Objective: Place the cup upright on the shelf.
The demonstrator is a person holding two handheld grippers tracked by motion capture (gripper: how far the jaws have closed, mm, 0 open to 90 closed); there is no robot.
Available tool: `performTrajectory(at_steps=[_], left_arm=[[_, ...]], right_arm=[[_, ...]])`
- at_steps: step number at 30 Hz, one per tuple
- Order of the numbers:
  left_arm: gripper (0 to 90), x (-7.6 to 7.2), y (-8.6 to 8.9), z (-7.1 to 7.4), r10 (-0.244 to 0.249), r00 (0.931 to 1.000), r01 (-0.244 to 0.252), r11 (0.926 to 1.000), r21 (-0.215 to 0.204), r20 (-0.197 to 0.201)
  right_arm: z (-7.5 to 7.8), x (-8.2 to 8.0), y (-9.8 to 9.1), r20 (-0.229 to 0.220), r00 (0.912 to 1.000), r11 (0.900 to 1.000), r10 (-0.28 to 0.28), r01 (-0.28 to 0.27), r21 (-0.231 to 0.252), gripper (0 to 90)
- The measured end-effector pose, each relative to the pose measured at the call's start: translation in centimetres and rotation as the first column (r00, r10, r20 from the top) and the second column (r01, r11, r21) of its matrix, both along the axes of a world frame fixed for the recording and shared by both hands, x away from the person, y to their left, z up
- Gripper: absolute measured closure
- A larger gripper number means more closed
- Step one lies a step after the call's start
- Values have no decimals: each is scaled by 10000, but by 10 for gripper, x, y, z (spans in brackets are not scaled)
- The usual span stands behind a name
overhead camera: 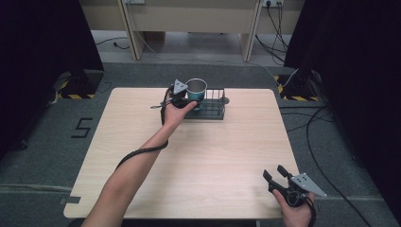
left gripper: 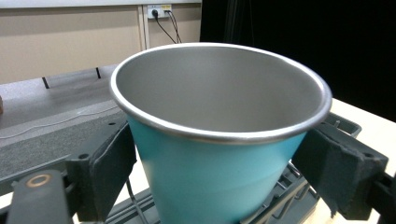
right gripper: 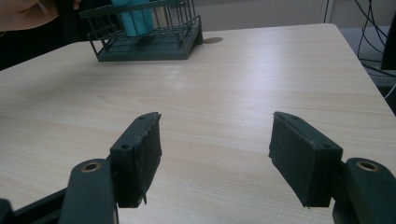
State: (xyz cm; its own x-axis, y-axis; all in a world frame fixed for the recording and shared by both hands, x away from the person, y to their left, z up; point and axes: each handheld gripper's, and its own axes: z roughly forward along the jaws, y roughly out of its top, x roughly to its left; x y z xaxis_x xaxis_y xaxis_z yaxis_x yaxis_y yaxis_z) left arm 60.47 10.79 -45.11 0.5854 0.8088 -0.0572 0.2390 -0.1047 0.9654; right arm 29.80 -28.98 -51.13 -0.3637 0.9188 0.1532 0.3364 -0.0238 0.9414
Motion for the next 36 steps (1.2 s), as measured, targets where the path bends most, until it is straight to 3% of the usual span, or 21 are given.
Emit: performTrajectory(at_steps=[24, 36], left_arm=[[142, -25, 23, 13, -212, 9991, 214, 9998, -45, 373], [142, -42, 42, 15, -357, 9988, 358, 9994, -17, 348]], right_arm=[[0, 0, 1, -12, 10000, 10000, 0, 0, -62, 344], [0, 1, 0, -2, 10000, 9999, -34, 34, -112, 344]])
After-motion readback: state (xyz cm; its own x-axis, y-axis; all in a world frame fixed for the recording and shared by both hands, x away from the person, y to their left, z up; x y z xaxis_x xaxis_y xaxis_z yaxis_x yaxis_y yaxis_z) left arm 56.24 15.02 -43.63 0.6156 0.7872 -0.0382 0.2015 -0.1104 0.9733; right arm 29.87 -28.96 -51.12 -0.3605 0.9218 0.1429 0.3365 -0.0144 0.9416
